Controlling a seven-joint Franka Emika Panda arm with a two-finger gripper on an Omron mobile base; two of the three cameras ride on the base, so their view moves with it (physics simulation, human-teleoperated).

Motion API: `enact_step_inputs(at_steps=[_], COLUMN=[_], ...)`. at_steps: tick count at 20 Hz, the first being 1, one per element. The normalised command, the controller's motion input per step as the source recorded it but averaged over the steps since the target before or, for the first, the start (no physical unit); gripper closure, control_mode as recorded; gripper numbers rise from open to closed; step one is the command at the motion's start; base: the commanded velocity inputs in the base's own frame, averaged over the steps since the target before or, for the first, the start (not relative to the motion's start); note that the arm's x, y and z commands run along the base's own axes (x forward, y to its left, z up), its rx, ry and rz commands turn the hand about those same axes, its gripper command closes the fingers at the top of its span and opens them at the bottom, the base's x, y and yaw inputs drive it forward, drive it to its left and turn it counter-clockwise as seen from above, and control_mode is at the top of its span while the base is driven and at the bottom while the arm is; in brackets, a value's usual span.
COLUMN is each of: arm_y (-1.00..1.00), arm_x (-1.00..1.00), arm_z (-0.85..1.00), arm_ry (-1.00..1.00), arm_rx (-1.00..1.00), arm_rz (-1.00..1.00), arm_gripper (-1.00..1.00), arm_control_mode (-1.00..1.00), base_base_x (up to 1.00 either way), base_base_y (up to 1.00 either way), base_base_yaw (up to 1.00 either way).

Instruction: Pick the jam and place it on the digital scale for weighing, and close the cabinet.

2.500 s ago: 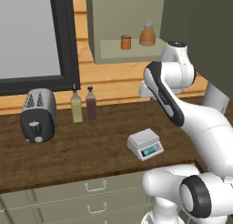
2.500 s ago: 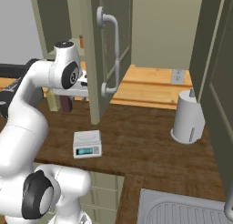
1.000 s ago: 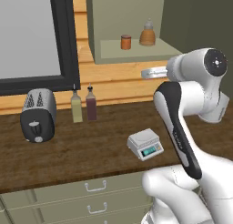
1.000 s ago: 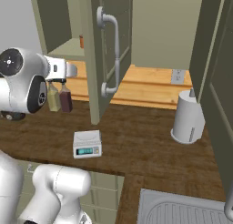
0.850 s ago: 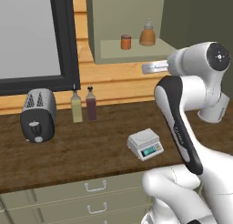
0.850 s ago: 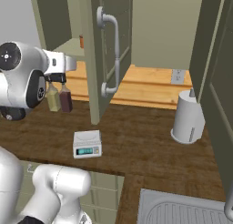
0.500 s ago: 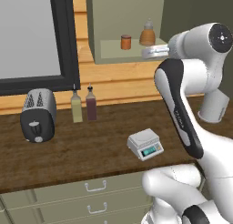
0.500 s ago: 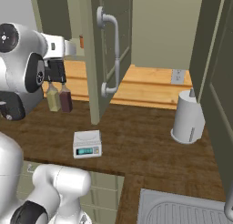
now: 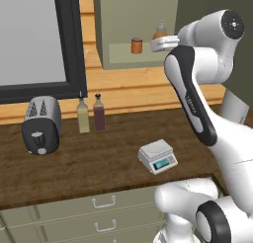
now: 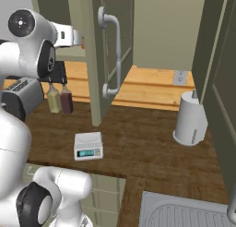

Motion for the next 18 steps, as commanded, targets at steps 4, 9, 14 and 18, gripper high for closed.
enact_step_inputs(at_steps=[4,9,14,18], arm_y=[0.0,-0.02,0.0,0.0], arm_x=[0.56,0.54,0.54,0.61], arm_z=[0.0,-0.09,-0.23,-0.12], arm_ry=[0.01,0.01,0.0,0.0], arm_rx=[0.0,0.0,0.0,0.0], arm_rz=[0.0,0.02,0.02,0.01], arm_gripper=[-1.0,-1.0,-1.0,-1.0], arm_control_mode=[-1.0,-1.0,-1.0,-1.0], base_base_x=[0.0,0.0,0.0,0.0], base_base_y=[0.0,0.0,0.0,0.0], base_base_yaw=[0.0,0.0,0.0,0.0])
